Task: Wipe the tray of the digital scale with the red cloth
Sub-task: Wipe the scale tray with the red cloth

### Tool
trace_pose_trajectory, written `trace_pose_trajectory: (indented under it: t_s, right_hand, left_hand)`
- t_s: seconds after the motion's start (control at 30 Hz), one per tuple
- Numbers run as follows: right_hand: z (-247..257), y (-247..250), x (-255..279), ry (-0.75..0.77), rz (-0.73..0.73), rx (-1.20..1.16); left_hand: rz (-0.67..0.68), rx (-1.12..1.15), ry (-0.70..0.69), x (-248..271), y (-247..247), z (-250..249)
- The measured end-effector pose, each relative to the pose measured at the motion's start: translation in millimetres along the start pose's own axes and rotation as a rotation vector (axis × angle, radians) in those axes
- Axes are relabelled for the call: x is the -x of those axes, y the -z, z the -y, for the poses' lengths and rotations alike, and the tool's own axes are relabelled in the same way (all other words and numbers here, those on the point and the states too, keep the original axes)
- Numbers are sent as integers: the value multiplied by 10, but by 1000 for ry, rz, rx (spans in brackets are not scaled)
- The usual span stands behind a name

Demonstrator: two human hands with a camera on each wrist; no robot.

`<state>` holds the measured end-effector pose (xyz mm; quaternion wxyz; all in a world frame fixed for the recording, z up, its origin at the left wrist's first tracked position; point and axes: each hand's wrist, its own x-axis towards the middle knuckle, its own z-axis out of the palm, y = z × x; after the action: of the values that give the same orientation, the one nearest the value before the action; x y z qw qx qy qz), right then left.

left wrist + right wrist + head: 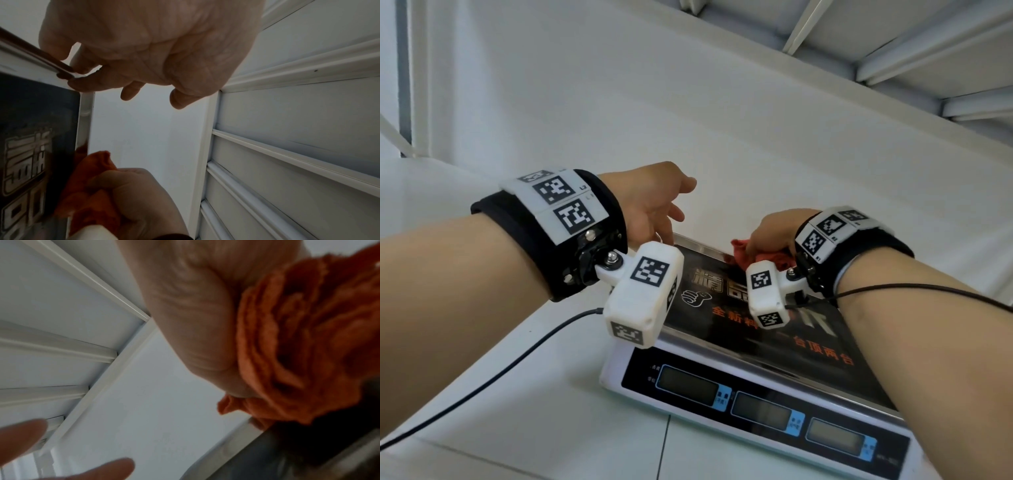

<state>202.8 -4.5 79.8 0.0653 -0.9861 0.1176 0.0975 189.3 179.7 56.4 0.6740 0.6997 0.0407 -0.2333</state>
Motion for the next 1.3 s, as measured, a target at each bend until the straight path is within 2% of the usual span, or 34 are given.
trace_pose_trajectory:
  t_s: [0.07, 0.17, 0.27, 0.4, 0.53, 0.63, 0.73, 0.83, 0.93, 1.07, 1.3]
  right_hand:
    - [67, -43, 8, 11, -11, 29]
    - [172, -61, 40, 16, 6, -75]
    - [276, -109, 29, 52, 70, -96]
    - [282, -67, 24, 94, 9, -111]
    - [276, -100, 83, 117, -28, 33]
    - [386, -146, 49, 137, -16, -54]
    - [510, -220, 0, 161, -88, -33]
    - [544, -209, -16, 194, -56, 8]
    - [490, -109, -45, 171, -11, -67]
    - [512, -161, -130, 163, -82, 27]
    - [657, -271, -180, 338, -80, 70]
  left_hand:
    - [-4, -4, 3, -1, 5, 0]
    - [-14, 12, 12, -2, 12, -2]
    - [0, 29, 13, -21, 31, 0]
    - [3, 46, 10, -37, 61, 14]
    - [9, 48, 13, -29, 58, 32]
    - [0, 34, 10, -16, 51, 37]
    - [-11, 39, 9, 11, 20, 38]
    - [-20, 35, 2, 31, 17, 41]
    - [-26, 44, 11, 50, 33, 38]
    - [-36, 56, 11, 8, 53, 39]
    - [-9, 91, -12, -3, 91, 34]
